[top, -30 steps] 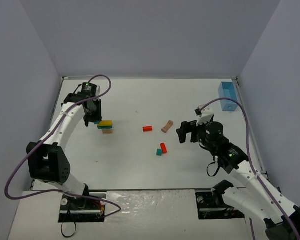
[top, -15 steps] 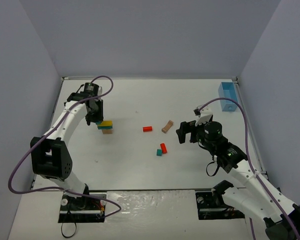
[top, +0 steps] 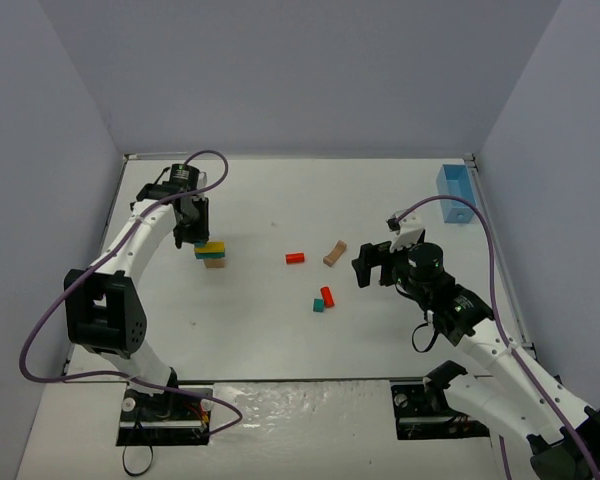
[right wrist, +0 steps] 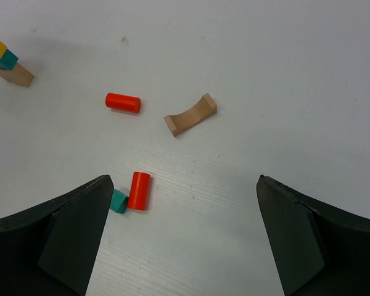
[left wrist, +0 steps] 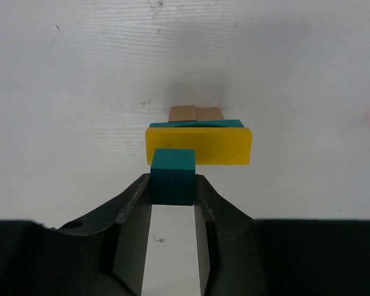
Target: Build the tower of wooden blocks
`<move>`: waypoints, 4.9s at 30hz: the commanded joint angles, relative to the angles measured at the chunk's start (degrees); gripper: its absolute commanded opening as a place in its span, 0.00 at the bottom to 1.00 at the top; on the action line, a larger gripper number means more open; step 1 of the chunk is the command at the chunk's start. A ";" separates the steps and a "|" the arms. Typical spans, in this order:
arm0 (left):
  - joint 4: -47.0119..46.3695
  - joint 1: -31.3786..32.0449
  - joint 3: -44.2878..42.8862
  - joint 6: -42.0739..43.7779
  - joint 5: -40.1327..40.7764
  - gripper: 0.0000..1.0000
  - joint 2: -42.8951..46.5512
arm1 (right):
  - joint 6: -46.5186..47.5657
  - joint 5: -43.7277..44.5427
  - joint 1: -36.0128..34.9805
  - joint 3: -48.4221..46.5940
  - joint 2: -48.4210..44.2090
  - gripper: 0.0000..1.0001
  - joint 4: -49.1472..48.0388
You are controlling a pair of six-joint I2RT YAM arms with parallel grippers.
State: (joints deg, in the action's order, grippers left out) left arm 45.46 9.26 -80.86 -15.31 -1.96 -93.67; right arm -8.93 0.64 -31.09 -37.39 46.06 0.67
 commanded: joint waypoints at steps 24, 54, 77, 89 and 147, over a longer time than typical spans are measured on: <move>-2.09 0.24 -0.84 -1.48 0.90 0.07 -0.51 | 0.40 0.23 0.33 -1.02 0.21 1.00 -3.00; -2.15 0.08 -0.18 -1.22 1.52 0.07 -0.64 | 0.49 0.06 0.33 -1.02 0.61 1.00 -3.04; -2.66 -1.29 0.44 -0.34 1.52 0.07 0.24 | 0.32 -0.03 0.30 -0.85 0.17 1.00 -3.01; -2.92 -1.70 0.09 -0.52 1.43 0.07 0.26 | 0.40 -0.03 0.33 -0.85 0.33 1.00 -2.95; -1.68 0.33 -1.50 -0.08 -0.59 0.48 8.08 | 0.66 -0.12 0.33 -1.29 -0.36 1.00 -3.04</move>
State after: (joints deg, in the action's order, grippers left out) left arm 43.66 8.15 -79.85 -15.68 -2.13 -91.15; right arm -8.91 0.64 -31.09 -37.39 46.06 0.67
